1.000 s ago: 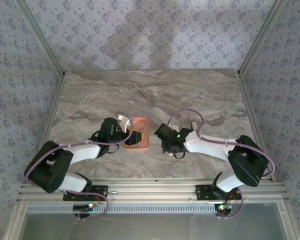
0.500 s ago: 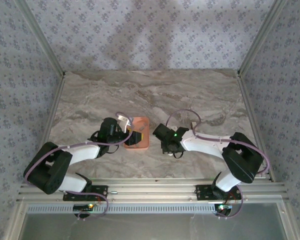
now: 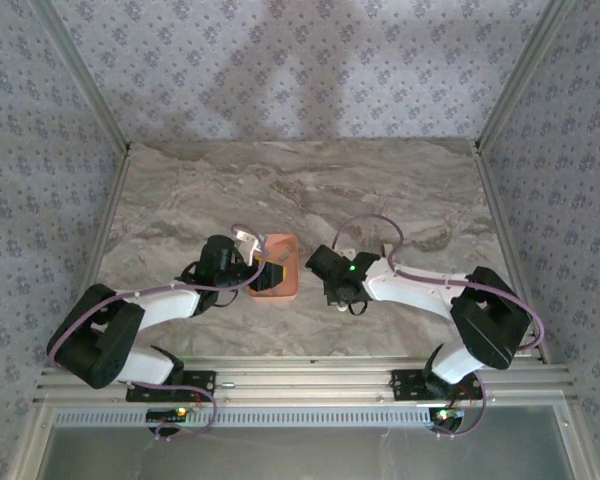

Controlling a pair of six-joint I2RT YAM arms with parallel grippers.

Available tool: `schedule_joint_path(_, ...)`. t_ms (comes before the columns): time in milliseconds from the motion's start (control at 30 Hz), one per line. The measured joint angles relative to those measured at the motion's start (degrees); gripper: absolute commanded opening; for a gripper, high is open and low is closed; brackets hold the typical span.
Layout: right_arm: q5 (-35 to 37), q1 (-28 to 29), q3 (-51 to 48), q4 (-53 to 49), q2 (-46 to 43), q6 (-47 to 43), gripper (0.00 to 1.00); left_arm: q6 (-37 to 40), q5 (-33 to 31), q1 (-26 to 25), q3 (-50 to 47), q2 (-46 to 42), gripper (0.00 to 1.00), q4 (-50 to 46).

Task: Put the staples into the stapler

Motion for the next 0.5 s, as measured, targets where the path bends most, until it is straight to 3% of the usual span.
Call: schedule_joint_path(500,-0.46,0.00,0.26,0.48,1.33,-0.66,0.12,0.00,0.00,0.00,0.00,-0.02,0.57,0.00)
